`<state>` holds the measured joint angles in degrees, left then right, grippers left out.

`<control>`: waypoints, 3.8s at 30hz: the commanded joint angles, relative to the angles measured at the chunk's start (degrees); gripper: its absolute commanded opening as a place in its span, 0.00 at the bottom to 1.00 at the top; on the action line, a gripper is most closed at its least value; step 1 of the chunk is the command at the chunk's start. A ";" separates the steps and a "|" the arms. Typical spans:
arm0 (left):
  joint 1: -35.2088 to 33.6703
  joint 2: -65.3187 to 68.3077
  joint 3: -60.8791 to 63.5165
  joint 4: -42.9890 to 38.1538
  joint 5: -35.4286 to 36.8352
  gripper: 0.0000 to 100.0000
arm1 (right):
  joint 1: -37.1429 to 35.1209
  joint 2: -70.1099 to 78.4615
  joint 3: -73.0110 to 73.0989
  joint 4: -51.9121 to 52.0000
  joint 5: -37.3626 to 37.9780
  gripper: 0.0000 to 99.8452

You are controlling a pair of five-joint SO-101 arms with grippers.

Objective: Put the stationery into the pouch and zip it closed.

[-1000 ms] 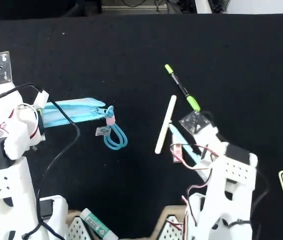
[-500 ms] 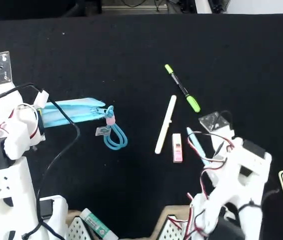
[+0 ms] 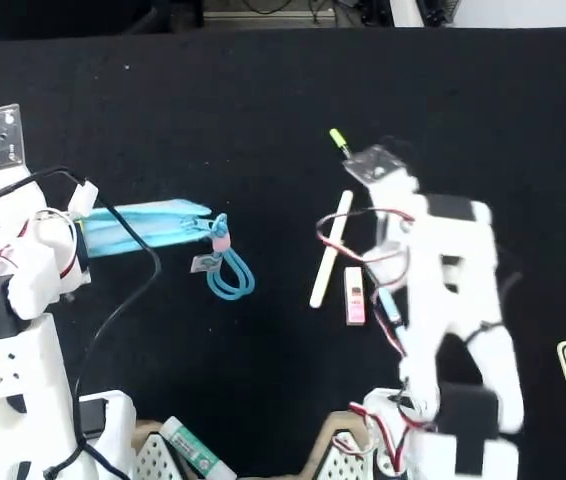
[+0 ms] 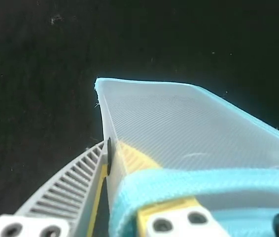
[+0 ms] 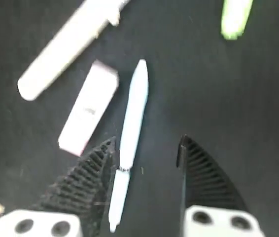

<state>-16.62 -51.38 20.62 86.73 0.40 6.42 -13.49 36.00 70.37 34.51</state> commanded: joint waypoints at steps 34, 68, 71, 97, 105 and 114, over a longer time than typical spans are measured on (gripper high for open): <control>-0.22 -0.97 -0.92 0.62 -0.44 0.03 | -6.33 -17.27 -13.14 8.97 -2.99 0.01; 13.76 -0.35 -3.47 0.44 -0.44 0.03 | -54.51 -48.66 -16.66 -25.76 -26.64 0.01; 13.76 -0.35 -3.47 0.53 -0.44 0.03 | -54.42 -48.57 -14.99 -28.75 -26.55 0.01; 13.67 -0.35 -3.47 0.26 -0.35 0.03 | -56.88 -59.03 -8.48 -9.58 -26.20 0.18; 13.67 -0.35 -3.65 0.18 -0.44 0.03 | -58.73 -53.76 -19.74 17.49 -26.37 0.16; 8.66 -0.35 -3.56 -0.88 -0.18 0.03 | -74.81 -48.31 -8.13 25.32 -33.41 0.16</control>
<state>-5.10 -51.38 20.62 87.25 0.40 -66.55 -62.73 24.92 97.27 5.05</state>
